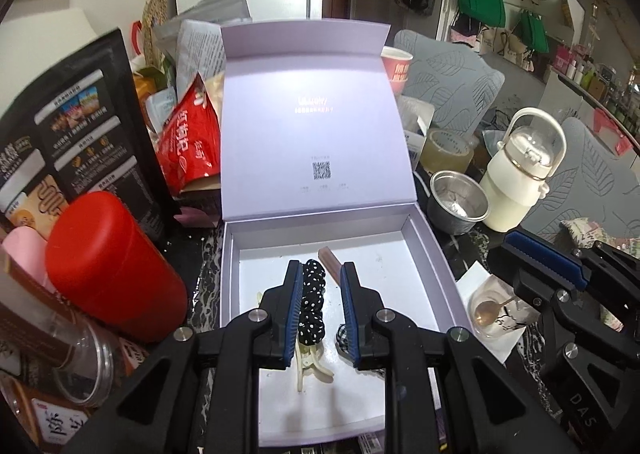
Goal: Organize rigid objects
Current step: 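Lower both items into the box and open both grippers to release them, then withdraw both grippers from the box back over the table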
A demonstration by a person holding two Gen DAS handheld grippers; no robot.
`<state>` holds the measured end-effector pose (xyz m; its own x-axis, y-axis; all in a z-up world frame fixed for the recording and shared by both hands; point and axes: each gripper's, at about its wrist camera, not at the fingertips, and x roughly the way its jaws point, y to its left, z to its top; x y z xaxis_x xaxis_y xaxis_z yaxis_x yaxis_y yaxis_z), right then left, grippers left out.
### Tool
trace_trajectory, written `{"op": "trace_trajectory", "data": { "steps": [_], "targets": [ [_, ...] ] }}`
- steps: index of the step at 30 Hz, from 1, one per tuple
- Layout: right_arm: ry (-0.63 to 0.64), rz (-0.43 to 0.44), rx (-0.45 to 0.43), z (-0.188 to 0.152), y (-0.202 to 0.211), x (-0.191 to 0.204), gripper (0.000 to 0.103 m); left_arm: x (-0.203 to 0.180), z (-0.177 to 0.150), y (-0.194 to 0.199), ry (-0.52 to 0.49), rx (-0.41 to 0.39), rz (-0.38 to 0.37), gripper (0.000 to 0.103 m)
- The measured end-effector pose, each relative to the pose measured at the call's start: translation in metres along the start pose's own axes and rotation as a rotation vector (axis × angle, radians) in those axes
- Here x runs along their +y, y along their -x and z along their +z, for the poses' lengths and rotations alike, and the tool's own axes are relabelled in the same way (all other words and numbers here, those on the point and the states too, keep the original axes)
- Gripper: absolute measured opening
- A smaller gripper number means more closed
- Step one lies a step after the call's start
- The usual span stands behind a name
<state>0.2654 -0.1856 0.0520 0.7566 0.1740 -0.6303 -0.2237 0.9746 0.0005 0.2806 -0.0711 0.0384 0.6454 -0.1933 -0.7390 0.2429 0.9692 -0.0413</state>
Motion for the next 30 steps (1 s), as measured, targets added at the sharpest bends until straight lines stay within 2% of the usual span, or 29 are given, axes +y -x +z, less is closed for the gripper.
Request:
{"op": "trace_trajectory", "data": {
  "steps": [4, 10, 12, 16, 18, 25, 27, 29, 30],
  "targets": [
    [-0.002, 0.003, -0.029, 0.0, 0.02, 0.002, 0.021, -0.005, -0.002, 0.021, -0.007, -0.034, 0.001, 0.019],
    [0.0, 0.003, -0.057, -0.005, 0.048, 0.006, 0.022, -0.013, -0.011, 0.051, -0.023, -0.071, 0.002, 0.019],
    [-0.002, 0.002, -0.061, -0.008, 0.057, 0.006, 0.03, -0.016, -0.015, 0.059, -0.027, -0.08, 0.007, 0.019],
    [-0.004, -0.003, -0.078, -0.014, 0.074, 0.009, 0.033, -0.018, -0.023, 0.073, -0.029, -0.095, 0.02, 0.019],
    [-0.004, -0.007, -0.085, -0.017, 0.082, 0.01, 0.041, -0.018, -0.028, 0.08, -0.025, -0.094, 0.026, 0.019],
    [-0.008, -0.02, -0.107, -0.028, 0.106, 0.014, 0.046, -0.017, -0.043, 0.097, -0.024, -0.098, 0.038, 0.021],
    [-0.01, -0.024, -0.108, -0.032, 0.11, 0.015, 0.047, -0.017, -0.048, 0.102, -0.024, -0.1, 0.042, 0.037],
    [-0.013, -0.026, -0.109, -0.036, 0.115, 0.016, 0.048, -0.016, -0.053, 0.108, -0.025, -0.113, 0.043, 0.089],
    [-0.014, -0.027, -0.109, -0.037, 0.117, 0.017, 0.048, -0.015, -0.056, 0.113, -0.022, -0.127, 0.044, 0.094]
  ]
}}
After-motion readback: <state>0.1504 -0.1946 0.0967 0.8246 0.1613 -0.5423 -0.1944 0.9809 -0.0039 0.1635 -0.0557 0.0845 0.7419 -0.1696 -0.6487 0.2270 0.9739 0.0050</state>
